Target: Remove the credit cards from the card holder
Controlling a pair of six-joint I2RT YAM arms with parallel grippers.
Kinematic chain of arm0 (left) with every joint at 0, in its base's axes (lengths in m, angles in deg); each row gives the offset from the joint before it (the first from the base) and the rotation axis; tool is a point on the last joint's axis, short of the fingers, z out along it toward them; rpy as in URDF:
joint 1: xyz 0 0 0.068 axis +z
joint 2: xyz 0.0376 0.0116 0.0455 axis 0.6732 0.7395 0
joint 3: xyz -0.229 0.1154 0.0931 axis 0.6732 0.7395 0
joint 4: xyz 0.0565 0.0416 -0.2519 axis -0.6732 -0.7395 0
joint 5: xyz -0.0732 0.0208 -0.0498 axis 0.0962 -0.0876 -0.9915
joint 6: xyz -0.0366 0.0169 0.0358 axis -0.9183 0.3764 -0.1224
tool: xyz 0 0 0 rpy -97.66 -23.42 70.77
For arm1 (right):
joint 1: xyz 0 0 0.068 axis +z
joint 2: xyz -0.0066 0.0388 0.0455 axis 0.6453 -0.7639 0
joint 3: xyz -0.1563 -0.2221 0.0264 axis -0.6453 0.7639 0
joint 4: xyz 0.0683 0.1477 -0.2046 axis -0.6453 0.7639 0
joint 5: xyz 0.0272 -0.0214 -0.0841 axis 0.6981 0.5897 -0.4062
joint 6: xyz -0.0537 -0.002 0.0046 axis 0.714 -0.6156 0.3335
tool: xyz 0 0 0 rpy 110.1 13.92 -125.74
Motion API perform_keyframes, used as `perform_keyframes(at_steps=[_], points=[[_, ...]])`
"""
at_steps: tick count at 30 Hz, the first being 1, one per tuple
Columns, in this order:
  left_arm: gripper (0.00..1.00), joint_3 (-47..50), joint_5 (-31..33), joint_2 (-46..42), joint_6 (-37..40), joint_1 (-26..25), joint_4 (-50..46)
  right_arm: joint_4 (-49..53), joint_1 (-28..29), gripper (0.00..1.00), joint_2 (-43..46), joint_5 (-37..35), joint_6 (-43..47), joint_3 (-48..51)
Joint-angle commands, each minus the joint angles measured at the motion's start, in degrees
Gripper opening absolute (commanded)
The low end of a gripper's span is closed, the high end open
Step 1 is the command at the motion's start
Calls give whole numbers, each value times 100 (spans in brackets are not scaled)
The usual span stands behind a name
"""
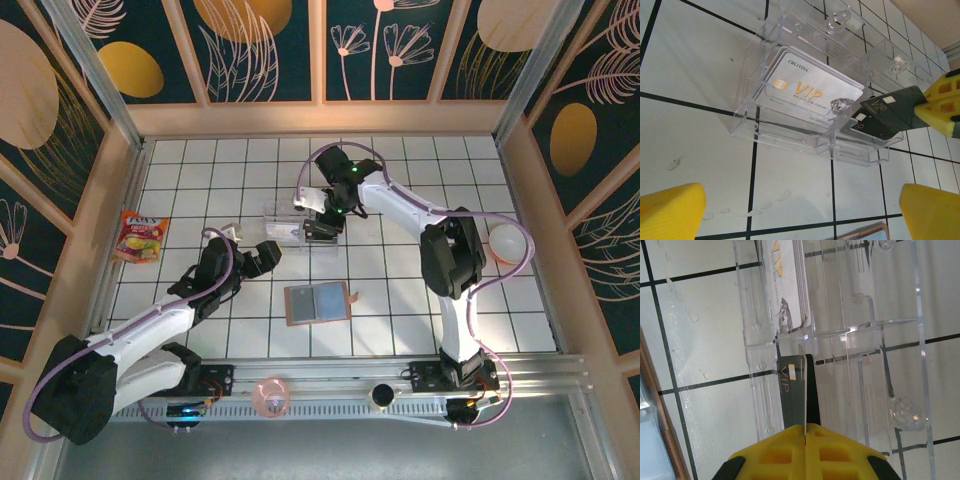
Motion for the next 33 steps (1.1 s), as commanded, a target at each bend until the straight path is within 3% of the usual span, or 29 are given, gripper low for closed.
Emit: perform_keyframes(at_steps=[1, 9, 13, 19, 22, 27, 33], points=[[99, 15, 56, -52, -42, 32, -113, 149, 53, 0, -171, -230, 63, -183], [99, 51, 35, -80, -37, 30, -86, 210, 130, 1, -361, -389, -51, -254], [99, 53, -50, -96, -24, 32, -40, -250, 185, 19, -252, -627, -290, -241], [99, 144, -180, -325, -127, 37, 37, -919, 278, 31, 547, -192, -859, -14], [99, 244, -224, -496, -185, 35, 104, -1891, 402, 34, 1149, -105, -1572, 596], [99, 547, -317, -786, -395, 31, 269, -3696, 743, 36, 1848, -432, -3796, 1960], [99, 1014, -351, -1352, -630, 29, 235, -4285, 1572, 37, 2481, -1244, -5395, 3592]])
